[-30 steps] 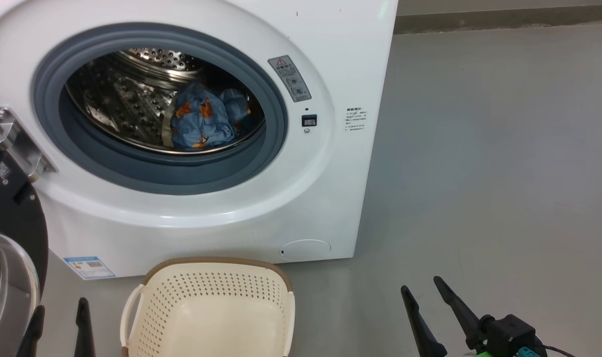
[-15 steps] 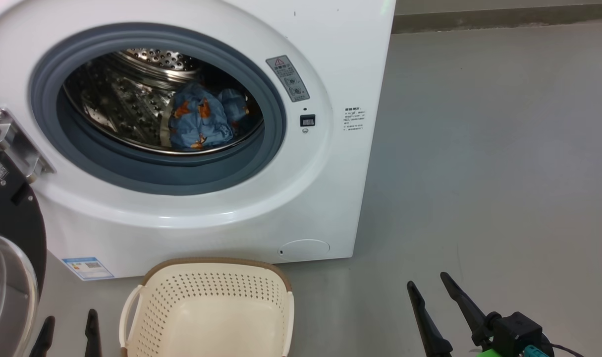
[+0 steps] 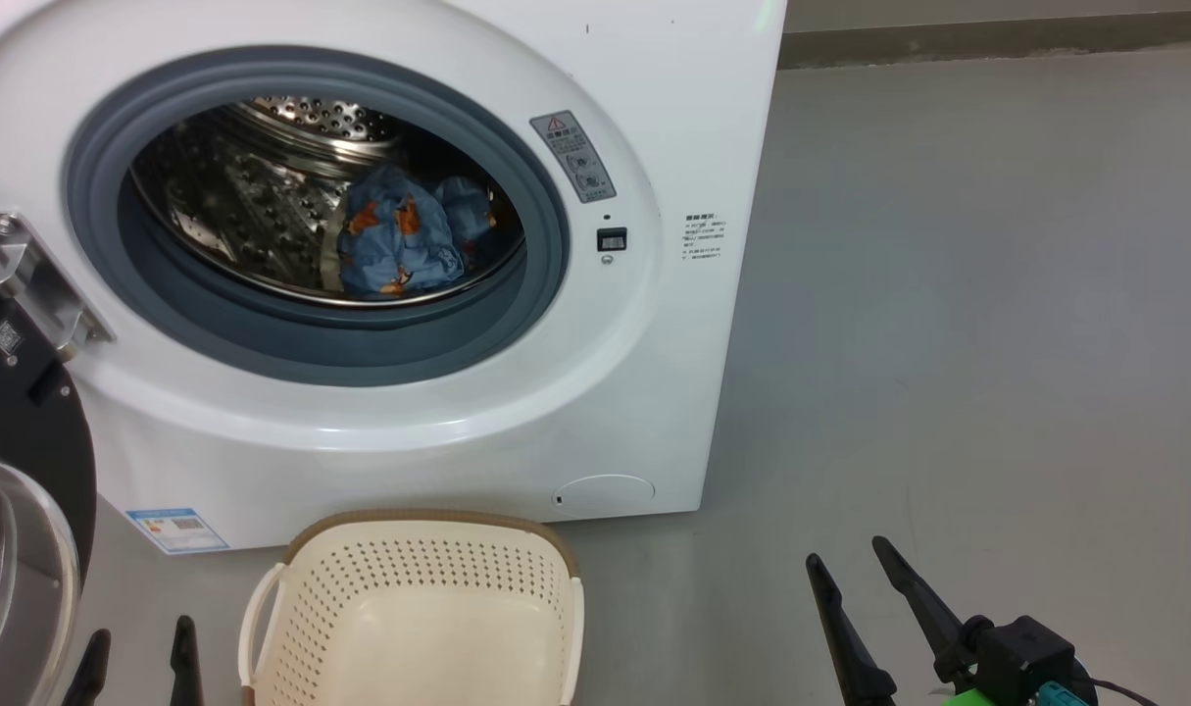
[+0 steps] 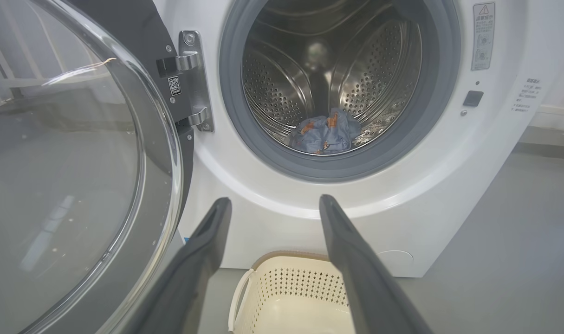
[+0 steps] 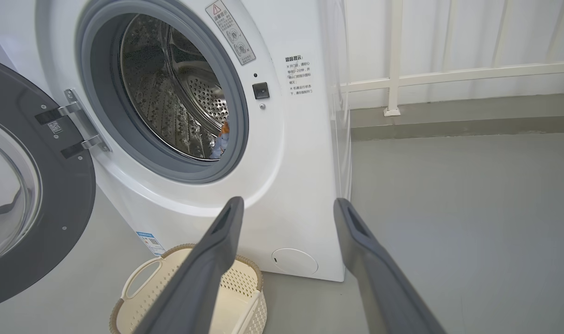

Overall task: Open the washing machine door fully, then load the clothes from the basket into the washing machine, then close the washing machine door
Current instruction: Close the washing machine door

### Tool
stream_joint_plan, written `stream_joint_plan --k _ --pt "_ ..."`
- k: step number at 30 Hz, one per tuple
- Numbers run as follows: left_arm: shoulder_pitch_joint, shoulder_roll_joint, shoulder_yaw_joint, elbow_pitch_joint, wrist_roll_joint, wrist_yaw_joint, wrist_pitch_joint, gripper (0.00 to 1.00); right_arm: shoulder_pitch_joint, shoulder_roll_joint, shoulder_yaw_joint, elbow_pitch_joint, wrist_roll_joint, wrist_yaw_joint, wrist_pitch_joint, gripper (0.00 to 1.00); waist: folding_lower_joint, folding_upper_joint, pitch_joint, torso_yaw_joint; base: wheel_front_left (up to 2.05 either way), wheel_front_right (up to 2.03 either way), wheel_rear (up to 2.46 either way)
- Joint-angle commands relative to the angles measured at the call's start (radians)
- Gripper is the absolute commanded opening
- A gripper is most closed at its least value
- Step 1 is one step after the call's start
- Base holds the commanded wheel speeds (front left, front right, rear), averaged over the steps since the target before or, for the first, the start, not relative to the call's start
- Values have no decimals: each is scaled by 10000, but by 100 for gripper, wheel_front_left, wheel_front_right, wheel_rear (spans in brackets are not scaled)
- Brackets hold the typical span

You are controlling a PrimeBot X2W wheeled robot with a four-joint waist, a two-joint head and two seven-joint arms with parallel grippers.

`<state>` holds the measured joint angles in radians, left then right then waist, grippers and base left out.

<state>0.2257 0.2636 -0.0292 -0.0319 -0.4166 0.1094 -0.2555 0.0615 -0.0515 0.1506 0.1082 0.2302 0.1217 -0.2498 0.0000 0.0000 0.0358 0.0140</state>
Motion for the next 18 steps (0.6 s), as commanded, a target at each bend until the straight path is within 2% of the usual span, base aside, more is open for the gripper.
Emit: stream_joint_plan --k 1,18 --pt "-303 88 432 -182 136 -27 -63 100 -216 13 241 -242 -89 90 -120 100 0 0 -9 13 0 0 0" --pt "-311 -71 564 -198 285 -175 -63 100 -178 13 228 -237 -76 90 -120 100 0 0 -33 56 0 0 0"
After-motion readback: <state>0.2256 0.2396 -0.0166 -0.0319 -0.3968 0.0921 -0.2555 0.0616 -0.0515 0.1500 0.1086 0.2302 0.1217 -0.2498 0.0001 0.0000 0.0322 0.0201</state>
